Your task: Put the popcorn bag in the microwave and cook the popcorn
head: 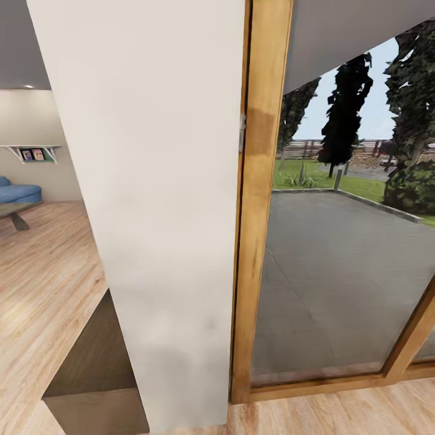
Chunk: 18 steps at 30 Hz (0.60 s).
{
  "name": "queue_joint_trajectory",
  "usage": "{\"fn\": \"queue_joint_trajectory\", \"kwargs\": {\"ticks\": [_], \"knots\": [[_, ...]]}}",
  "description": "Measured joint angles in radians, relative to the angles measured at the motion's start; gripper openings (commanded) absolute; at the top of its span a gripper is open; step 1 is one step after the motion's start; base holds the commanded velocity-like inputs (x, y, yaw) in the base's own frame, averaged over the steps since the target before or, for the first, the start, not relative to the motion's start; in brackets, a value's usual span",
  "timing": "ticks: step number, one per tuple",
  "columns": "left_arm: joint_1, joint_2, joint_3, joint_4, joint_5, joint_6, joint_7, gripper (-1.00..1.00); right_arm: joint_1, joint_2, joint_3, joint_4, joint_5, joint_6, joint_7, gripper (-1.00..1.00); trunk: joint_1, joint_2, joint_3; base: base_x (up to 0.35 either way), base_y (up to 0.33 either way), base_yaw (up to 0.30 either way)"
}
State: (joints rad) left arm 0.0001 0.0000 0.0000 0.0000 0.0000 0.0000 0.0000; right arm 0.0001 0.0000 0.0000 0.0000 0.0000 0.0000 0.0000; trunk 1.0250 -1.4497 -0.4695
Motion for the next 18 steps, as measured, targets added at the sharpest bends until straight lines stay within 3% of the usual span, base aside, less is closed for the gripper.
{"fn": "queue_joint_trajectory", "kwargs": {"ticks": [15,18], "knots": [[-0.001,-0.009,0.006,-0.035,0.003,-0.025,-0.003,1.0,0.002,-0.003,-0.002,0.001,0.0,-0.014,-0.001,1.0,0.0,0.0,0.0,0.0,0.0,0.0],[-0.002,-0.009,0.005,-0.035,0.003,-0.025,-0.003,1.0,0.001,-0.002,-0.006,0.001,-0.006,-0.021,-0.001,1.0,0.0,0.0,0.0,0.0,0.0,0.131]]}}
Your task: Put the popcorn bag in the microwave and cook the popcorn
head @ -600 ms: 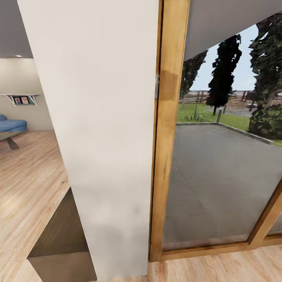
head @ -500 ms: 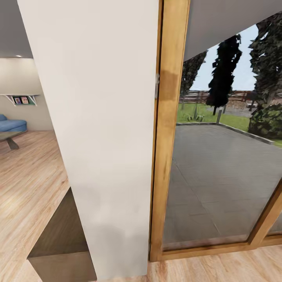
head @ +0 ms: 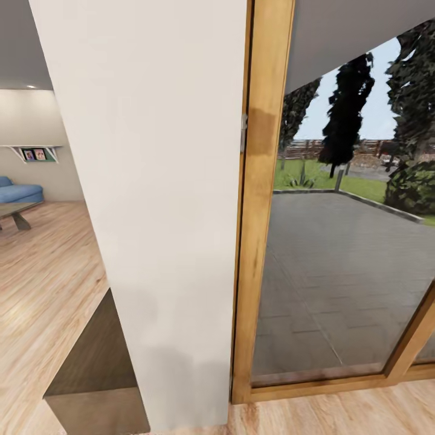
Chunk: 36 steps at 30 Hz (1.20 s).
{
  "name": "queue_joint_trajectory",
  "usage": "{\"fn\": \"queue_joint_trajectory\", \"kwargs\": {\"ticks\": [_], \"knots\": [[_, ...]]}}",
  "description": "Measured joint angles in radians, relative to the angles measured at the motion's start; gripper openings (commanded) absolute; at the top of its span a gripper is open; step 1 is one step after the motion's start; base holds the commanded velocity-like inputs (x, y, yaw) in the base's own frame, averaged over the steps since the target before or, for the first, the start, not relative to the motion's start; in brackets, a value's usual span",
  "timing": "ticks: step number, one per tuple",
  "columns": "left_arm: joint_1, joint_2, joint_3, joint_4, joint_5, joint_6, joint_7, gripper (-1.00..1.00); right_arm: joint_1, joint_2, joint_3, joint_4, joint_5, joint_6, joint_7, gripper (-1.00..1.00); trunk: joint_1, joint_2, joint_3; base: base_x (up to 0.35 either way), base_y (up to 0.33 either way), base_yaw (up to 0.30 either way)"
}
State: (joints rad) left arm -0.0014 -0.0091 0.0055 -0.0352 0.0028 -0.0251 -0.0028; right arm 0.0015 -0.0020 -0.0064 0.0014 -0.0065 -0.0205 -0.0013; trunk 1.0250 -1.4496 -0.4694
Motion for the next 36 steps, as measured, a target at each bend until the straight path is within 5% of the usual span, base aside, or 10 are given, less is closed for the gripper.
{"fn": "queue_joint_trajectory", "kwargs": {"ticks": [36], "knots": [[-0.001,0.012,-0.008,0.0,-0.006,0.0,0.003,1.0,0.0,0.005,-0.002,0.0,0.003,-0.033,-0.011,1.0,0.0,0.0,0.0,0.0,0.0,0.271]]}}
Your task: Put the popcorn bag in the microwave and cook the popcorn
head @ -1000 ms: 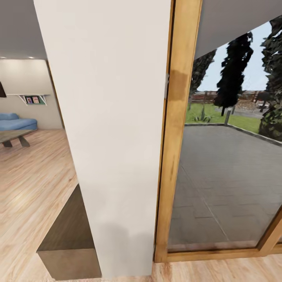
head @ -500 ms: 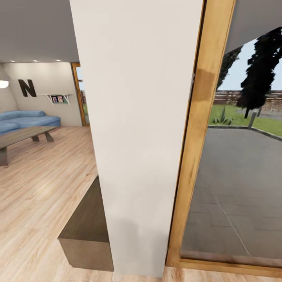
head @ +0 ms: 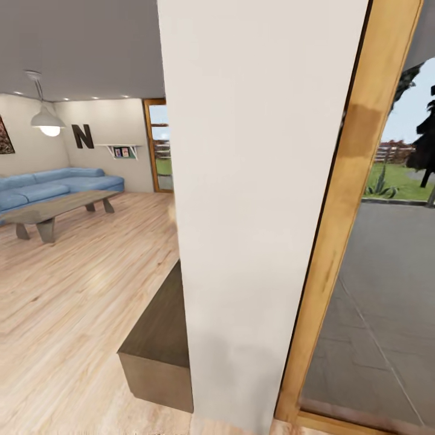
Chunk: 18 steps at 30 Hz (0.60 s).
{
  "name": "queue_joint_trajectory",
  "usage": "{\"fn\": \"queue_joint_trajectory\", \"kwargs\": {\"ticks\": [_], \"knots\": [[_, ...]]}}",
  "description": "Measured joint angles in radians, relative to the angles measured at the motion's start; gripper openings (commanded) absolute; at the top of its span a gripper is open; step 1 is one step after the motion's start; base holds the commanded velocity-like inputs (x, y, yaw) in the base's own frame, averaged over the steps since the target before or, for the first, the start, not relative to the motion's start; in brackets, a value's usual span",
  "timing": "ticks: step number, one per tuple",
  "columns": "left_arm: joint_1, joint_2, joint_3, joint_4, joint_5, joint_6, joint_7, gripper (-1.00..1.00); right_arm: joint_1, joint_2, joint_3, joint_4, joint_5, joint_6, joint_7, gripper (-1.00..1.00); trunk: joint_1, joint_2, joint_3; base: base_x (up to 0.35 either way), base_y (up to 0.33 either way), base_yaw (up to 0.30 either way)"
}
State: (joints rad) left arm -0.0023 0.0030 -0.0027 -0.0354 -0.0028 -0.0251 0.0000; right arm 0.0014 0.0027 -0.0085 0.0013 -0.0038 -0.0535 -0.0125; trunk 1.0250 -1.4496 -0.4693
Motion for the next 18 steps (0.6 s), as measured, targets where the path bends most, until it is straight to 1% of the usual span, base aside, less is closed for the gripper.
{"fn": "queue_joint_trajectory", "kwargs": {"ticks": [4,18], "knots": [[0.0,0.0,0.0,0.0,0.0,0.0,0.0,1.0,0.0,-0.001,0.0,0.0,-0.002,-0.03,0.0,1.0,0.0,0.0,0.0,0.0,0.0,0.273],[0.0,0.0,0.0,0.0,0.0,0.0,0.0,1.0,0.0,-0.001,0.0,0.0,-0.002,-0.035,0.0,1.0,0.0,0.0,0.0,0.0,0.0,0.273]]}}
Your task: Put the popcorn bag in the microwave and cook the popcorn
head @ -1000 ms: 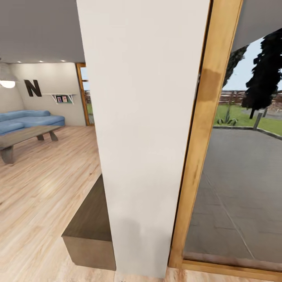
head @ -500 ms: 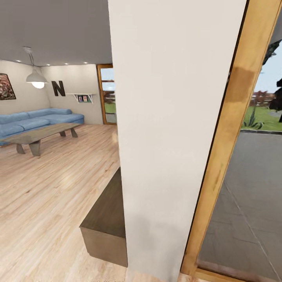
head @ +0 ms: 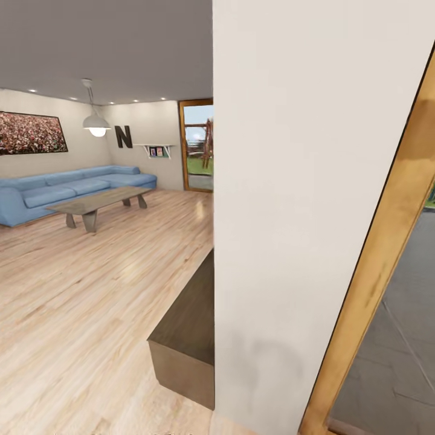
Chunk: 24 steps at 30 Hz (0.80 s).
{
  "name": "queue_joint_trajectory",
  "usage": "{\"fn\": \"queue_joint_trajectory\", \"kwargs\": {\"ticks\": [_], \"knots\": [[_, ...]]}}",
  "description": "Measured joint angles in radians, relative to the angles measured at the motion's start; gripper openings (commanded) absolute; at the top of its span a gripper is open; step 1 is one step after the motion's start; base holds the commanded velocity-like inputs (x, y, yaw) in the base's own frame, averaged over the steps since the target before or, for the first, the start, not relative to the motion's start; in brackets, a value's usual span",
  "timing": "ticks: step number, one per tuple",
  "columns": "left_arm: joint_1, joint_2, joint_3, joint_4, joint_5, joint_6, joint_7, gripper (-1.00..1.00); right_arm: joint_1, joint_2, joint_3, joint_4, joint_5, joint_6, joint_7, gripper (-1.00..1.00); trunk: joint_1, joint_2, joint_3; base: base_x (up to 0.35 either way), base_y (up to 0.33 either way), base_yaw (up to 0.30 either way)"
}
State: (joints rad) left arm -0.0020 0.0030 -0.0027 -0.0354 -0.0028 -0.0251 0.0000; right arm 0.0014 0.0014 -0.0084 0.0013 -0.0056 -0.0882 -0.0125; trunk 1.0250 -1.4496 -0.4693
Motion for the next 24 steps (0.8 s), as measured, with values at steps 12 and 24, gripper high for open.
{"fn": "queue_joint_trajectory", "kwargs": {"ticks": [12,24], "knots": [[0.0,0.0,0.0,0.0,0.0,0.0,0.0,1.0,0.0,0.001,0.002,0.0,0.005,-0.001,0.0,1.0,0.0,0.0,0.0,0.0,0.0,0.273],[0.0,-0.016,0.006,-0.005,0.004,-0.006,-0.001,1.0,0.0,0.0,-0.003,0.0,-0.008,-0.026,0.001,1.0,0.0,0.0,0.0,0.0,0.0,0.274]]}}
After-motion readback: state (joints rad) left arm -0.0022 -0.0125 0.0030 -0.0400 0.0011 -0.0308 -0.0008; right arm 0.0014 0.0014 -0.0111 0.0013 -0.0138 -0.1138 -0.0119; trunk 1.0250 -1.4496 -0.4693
